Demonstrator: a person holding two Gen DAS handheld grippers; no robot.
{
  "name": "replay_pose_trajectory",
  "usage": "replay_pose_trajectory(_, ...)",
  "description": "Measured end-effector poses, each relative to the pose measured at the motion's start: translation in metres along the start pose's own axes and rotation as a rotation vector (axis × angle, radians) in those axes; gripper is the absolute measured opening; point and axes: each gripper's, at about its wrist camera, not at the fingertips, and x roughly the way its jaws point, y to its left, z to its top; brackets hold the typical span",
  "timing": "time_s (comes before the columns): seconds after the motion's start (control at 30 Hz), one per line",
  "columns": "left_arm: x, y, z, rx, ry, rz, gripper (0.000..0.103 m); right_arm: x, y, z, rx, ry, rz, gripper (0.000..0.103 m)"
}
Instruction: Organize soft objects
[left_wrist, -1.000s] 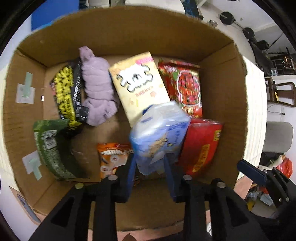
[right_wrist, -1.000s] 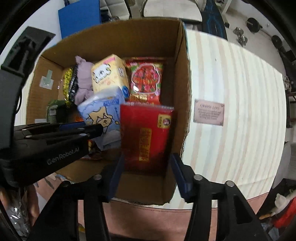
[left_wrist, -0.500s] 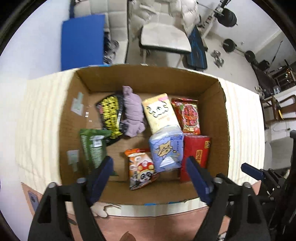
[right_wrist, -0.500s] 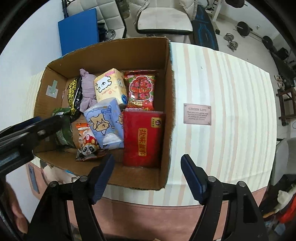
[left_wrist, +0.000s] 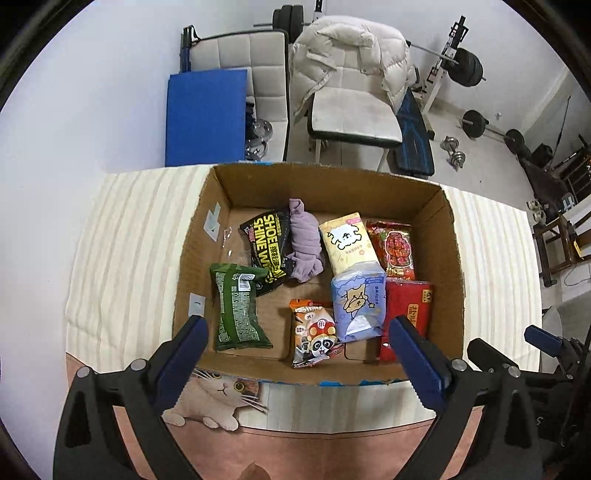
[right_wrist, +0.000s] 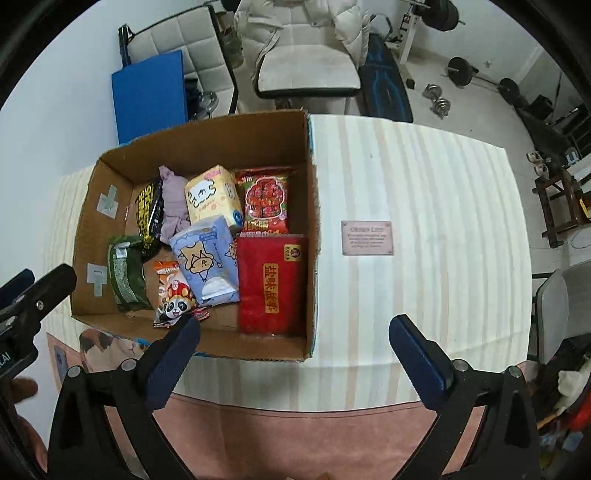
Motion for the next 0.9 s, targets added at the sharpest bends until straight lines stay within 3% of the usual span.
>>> replay_pose_trajectory(0.37, -0.089, -0.018, -0.032, 0.023, -0.126, 0.003, 0.1, -0.087, -0.01, -0.036, -0.01, -0.118, 0.031, 0.103)
replay_pose_trajectory(0.67, -0.154, -0.024, -0.059, 0.026, -0.169, -0.01, 0.1, -0.172, -0.015, -0.082, -0.026, -0.222, 0.053, 0.103)
replay_pose_trajectory(0.9, -0.184, -0.032, -0.077, 0.045, -0.188, -0.033, 0.1, -0.215, -0.019, -0.106, -0.034, -0.274, 0.055, 0.103)
